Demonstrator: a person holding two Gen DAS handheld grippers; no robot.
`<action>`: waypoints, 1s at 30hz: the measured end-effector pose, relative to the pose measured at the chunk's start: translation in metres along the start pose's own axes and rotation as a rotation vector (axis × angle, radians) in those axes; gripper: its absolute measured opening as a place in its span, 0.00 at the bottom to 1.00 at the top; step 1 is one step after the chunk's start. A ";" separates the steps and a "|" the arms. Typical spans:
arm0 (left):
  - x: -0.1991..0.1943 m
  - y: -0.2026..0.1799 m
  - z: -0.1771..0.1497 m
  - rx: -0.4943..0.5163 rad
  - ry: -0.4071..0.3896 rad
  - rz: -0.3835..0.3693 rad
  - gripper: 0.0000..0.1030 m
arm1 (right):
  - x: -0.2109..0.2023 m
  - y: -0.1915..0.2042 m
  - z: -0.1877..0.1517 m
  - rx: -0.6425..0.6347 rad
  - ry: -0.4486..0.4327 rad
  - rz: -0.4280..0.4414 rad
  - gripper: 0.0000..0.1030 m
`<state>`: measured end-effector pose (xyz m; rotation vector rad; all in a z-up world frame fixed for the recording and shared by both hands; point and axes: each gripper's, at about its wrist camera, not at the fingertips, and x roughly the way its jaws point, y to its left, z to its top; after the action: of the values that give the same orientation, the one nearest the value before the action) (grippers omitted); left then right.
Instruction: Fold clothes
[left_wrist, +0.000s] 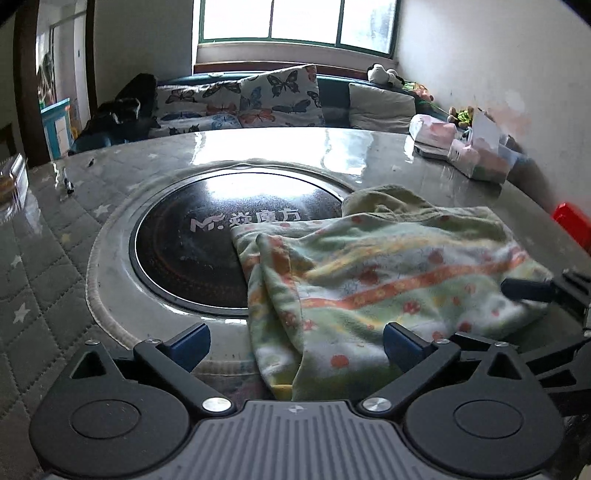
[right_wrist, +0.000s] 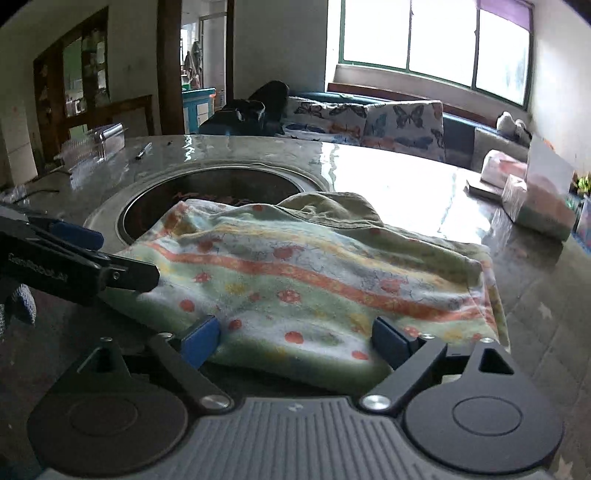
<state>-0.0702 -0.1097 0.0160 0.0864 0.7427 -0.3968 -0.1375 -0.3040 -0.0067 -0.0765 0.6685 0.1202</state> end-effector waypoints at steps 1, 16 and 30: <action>-0.001 0.000 0.000 0.004 -0.001 0.001 0.99 | -0.001 0.000 0.000 -0.005 0.002 0.004 0.92; -0.001 -0.019 0.007 0.060 -0.017 -0.033 0.99 | -0.007 -0.028 0.001 0.090 -0.012 -0.079 1.00; -0.008 -0.006 0.000 0.035 -0.021 -0.026 0.99 | -0.014 -0.022 0.004 0.052 -0.043 -0.083 1.00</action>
<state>-0.0777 -0.1130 0.0214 0.1058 0.7172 -0.4348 -0.1432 -0.3263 0.0055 -0.0512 0.6247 0.0248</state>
